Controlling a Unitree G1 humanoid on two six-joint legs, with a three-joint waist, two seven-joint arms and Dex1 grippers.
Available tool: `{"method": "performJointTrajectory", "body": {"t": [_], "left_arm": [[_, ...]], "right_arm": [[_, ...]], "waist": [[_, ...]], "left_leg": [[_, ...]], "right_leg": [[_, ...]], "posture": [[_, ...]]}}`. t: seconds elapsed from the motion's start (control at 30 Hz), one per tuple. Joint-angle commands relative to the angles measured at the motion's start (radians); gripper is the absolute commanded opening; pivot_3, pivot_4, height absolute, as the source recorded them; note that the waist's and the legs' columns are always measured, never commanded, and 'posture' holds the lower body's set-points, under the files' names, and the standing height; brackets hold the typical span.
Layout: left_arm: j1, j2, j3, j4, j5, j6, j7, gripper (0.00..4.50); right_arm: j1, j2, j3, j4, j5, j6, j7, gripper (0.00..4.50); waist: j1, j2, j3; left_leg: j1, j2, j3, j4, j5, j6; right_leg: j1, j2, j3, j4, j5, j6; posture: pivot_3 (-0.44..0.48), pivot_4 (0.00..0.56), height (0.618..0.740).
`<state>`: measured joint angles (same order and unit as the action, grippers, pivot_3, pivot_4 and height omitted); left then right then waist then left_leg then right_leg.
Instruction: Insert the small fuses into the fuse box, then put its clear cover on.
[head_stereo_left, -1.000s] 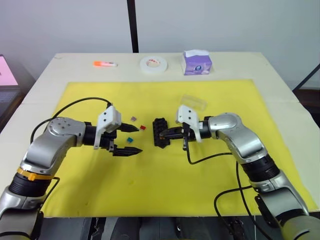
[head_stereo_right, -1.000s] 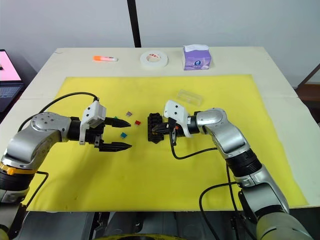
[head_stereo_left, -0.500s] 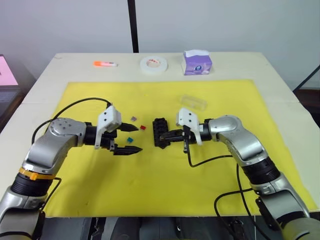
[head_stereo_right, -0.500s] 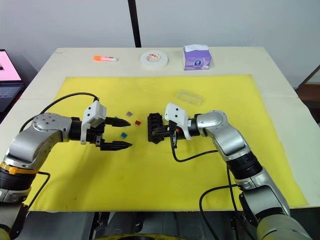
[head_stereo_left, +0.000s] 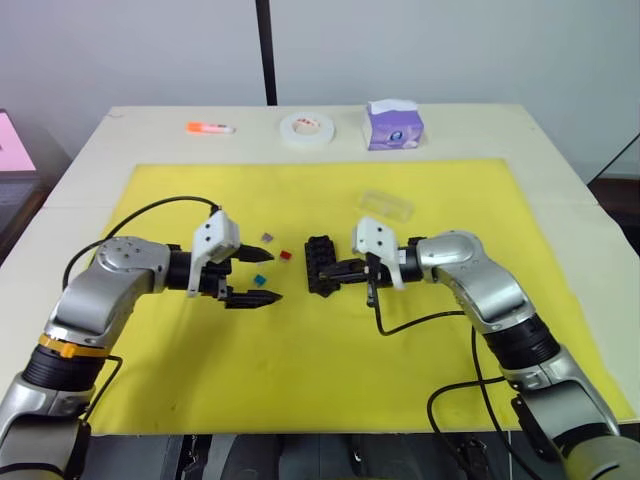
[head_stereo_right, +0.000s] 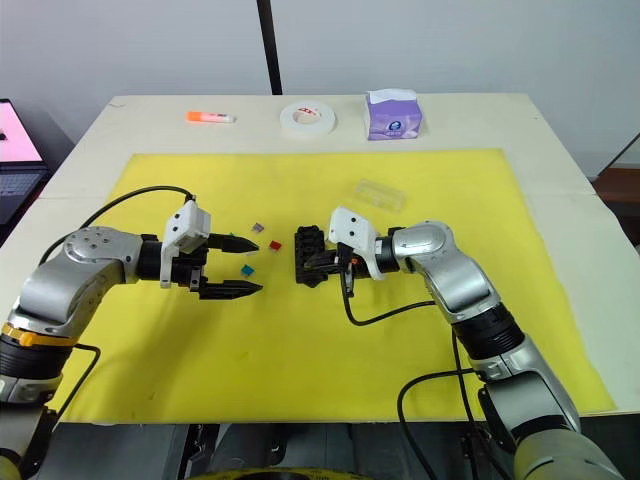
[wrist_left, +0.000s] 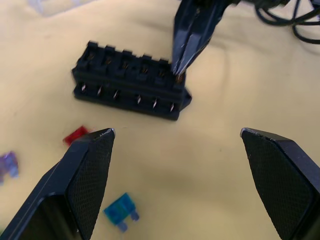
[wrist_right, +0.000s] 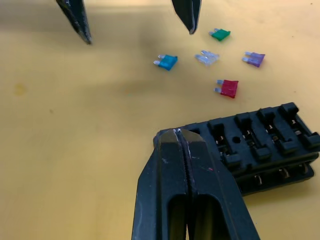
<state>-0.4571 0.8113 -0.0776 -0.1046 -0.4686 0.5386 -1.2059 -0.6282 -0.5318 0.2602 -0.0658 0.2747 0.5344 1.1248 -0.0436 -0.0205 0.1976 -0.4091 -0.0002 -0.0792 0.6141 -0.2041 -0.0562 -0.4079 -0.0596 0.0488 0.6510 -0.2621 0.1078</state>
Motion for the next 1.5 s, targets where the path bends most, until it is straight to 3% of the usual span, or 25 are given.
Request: {"method": "performJointTrajectory", "body": {"t": [0.03,0.13,0.23,0.47,0.6,0.63,0.93,1.03,1.13,1.2,1.33,1.5], "left_arm": [[-0.036,0.04,0.097,0.048,-0.03,0.016,-0.003,4.24],[-0.036,0.096,0.157,0.156,0.003,-0.017,0.003,4.24],[0.001,0.153,0.202,0.263,0.036,-0.083,-0.013,4.5],[0.082,0.192,0.294,0.422,0.06,-0.195,-0.016,4.5],[0.119,0.193,0.301,0.489,0.092,-0.253,-0.007,4.5],[0.126,0.19,0.308,0.497,0.088,-0.258,-0.008,4.5],[0.113,0.174,0.331,0.507,0.096,-0.285,0.033,4.5],[0.126,0.175,0.382,0.441,-0.005,-0.125,0.032,4.5],[0.215,0.184,0.432,0.241,-0.158,0.092,0.0,4.5],[0.276,0.181,0.408,0.105,-0.216,0.176,-0.019,4.5],[0.285,0.12,0.285,-0.001,-0.206,0.189,-0.013,4.5],[0.221,0.063,0.217,0.027,-0.17,0.167,0.008,4.5]], "right_arm": [[-0.038,-0.012,-0.143,-0.092,0.144,0.072,0.001,0.02],[-0.023,-0.081,-0.265,-0.098,0.213,0.152,-0.021,0.02],[0.057,-0.188,-0.357,-0.052,0.195,0.141,-0.036,0.6],[0.314,-0.408,-0.556,0.146,0.104,-0.001,-0.06,2.97],[0.39,-0.439,-0.604,0.209,0.093,-0.053,-0.074,4.31],[0.4,-0.439,-0.613,0.217,0.096,-0.059,-0.076,4.46],[0.37,-0.442,-0.595,0.259,0.075,-0.102,-0.11,4.46],[0.342,-0.447,-0.584,0.2,0.104,-0.058,-0.104,4.46],[0.279,-0.445,-0.525,-0.015,0.209,0.086,-0.072,4.46],[0.21,-0.422,-0.459,-0.155,0.282,0.178,-0.069,4.46],[0.055,-0.298,-0.255,-0.378,0.374,0.285,-0.092,4.46],[-0.029,-0.179,-0.122,-0.476,0.372,0.328,-0.159,4.46]], "waist": [[0.0,0.0,0.0],[0.001,0.0,0.0],[0.004,0.0,0.0],[0.009,0.0,0.0],[-0.002,0.0,0.0],[-0.004,0.0,0.0],[0.001,0.0,0.0],[0.0,0.0,0.0],[-0.009,0.001,0.0],[-0.02,0.002,0.0],[-0.017,0.002,0.0],[0.007,0.0,0.0]], "left_leg": [[0.0,0.0,0.0,0.0,0.0,0.0],[0.0,0.0,0.0,0.0,0.0,0.0],[0.0,0.0,0.0,-0.001,0.0,0.0],[0.0,0.0,0.002,-0.001,0.0,0.0],[0.0,0.0,0.003,-0.001,0.0,0.0],[0.001,0.0,0.003,-0.001,0.0,0.0],[0.001,0.001,0.004,-0.001,0.0,0.0],[0.001,0.001,0.004,-0.001,0.0,0.0],[0.0,0.001,0.004,-0.001,0.0,0.0],[0.0,0.001,0.004,-0.001,0.0,0.0],[0.001,0.002,0.003,-0.001,0.0,0.0],[-0.001,0.001,0.002,0.0,0.0,0.0]], "right_leg": [[0.0,0.0,0.0,0.0,0.0,0.0],[0.0,0.0,0.0,0.0,0.0,0.0],[0.0,0.0,0.0,-0.002,0.0,0.0],[0.0,-0.002,0.0,-0.003,-0.002,-0.003],[0.0,-0.002,0.0,-0.003,-0.002,-0.003],[0.0,-0.002,0.001,-0.002,-0.002,-0.003],[0.0,-0.002,0.001,-0.002,0.0,-0.001],[0.0,-0.002,0.001,-0.002,0.0,-0.001],[-0.001,-0.002,0.001,-0.002,0.0,0.0],[-0.001,-0.002,0.002,-0.001,0.0,0.0],[0.0,0.0,0.001,-0.001,-0.001,-0.001],[-0.001,-0.001,0.001,-0.002,-0.001,-0.002]], "posture": [[0.0,0.15,0.74],[0.0,0.15,0.74],[0.0,0.15,0.74],[0.0,0.15,0.74],[0.0,0.15,0.74],[0.0,0.15,0.74],[0.0,0.15,0.74],[0.0,0.15,0.74],[0.0,0.15,0.74],[0.0,0.15,0.74],[0.0,0.15,0.74],[0.0,0.15,0.74]]}}
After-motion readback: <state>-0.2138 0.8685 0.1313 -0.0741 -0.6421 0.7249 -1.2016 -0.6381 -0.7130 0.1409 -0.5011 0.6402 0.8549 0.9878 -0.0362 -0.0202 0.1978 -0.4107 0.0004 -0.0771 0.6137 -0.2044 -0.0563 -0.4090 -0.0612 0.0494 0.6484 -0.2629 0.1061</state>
